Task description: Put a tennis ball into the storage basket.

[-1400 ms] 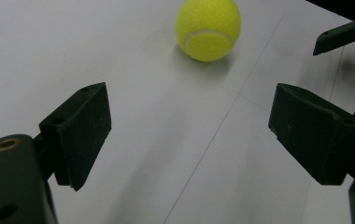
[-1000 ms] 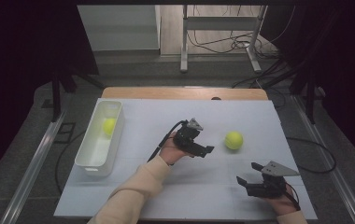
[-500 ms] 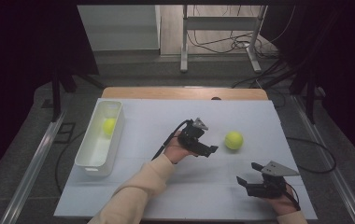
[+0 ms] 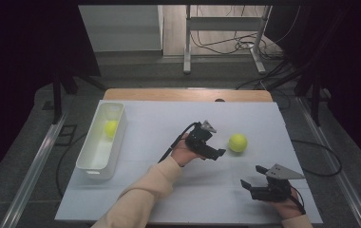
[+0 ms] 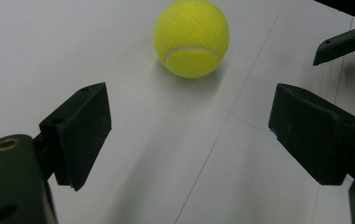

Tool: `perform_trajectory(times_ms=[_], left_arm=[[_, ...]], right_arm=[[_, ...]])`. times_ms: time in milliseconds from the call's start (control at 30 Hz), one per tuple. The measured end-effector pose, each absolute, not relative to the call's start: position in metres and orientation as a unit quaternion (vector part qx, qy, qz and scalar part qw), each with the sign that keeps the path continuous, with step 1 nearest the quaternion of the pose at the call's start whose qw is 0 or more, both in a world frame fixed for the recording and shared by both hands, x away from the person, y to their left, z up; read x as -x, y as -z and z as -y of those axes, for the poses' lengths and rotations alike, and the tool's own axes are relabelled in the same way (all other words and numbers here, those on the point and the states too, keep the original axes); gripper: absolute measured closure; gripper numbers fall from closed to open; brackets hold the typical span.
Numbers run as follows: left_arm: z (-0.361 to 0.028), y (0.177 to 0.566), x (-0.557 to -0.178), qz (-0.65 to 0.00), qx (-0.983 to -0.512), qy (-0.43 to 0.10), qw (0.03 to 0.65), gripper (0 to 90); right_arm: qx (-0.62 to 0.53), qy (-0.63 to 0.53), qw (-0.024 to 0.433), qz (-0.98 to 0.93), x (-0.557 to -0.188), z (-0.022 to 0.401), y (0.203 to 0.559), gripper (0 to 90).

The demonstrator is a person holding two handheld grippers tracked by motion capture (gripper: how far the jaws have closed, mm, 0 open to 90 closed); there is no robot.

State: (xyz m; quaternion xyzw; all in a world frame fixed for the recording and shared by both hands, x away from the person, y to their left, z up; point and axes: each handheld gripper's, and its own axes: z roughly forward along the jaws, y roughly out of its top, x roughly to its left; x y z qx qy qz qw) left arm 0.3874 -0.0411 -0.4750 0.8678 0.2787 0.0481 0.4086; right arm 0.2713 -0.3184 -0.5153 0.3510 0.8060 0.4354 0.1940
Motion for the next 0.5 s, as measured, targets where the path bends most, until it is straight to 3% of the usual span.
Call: perform_trajectory(times_ms=[500], left_arm=[[0.054,0.481,-0.393,-0.275,-0.874,-0.041,0.399,13.7]], right_arm=[[-0.350,-0.435,0.194,-0.806,-0.271,0.319,0.515,17.6]])
